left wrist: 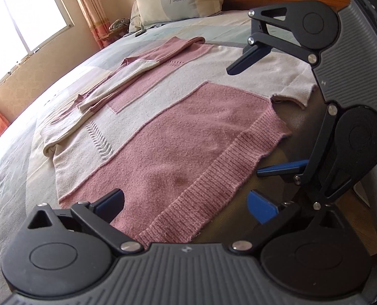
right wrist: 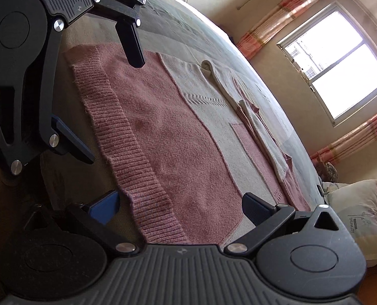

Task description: Fold clothes

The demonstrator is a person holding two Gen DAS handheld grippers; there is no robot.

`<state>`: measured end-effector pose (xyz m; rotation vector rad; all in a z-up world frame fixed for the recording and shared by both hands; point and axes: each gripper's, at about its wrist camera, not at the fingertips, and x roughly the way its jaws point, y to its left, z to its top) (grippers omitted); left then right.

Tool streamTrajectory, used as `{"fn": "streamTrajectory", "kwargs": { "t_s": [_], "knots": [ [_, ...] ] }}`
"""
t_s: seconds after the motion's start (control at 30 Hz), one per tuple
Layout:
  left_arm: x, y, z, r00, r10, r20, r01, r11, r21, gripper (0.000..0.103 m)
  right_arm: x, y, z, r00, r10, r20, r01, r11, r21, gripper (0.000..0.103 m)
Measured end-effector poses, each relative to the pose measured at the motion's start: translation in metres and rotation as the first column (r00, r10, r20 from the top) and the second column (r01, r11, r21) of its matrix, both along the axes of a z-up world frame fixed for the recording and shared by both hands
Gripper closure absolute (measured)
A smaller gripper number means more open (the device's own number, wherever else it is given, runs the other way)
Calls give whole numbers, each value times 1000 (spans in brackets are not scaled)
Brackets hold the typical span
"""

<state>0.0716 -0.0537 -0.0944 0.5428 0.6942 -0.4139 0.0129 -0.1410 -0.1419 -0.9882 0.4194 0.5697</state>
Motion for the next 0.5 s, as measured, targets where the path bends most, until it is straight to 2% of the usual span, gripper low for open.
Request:
{"fn": "streamTrajectory", "kwargs": {
  "t_s": [0.17,0.37,0.5],
  "knots": [
    [8,-7,-3,1000,-26,-2,26,1000,9,1,0,5,-6,996,-1,94,9,997,-75,0],
    [17,-16,-12,998,-48,28,46,998,41,1,5,0,2,994,-38,102,40,999,-17,0],
    [22,-15,-12,996,-15,84,10,998,59,0,8,-3,5,993,-54,107,54,999,3,0]
  ]
}}
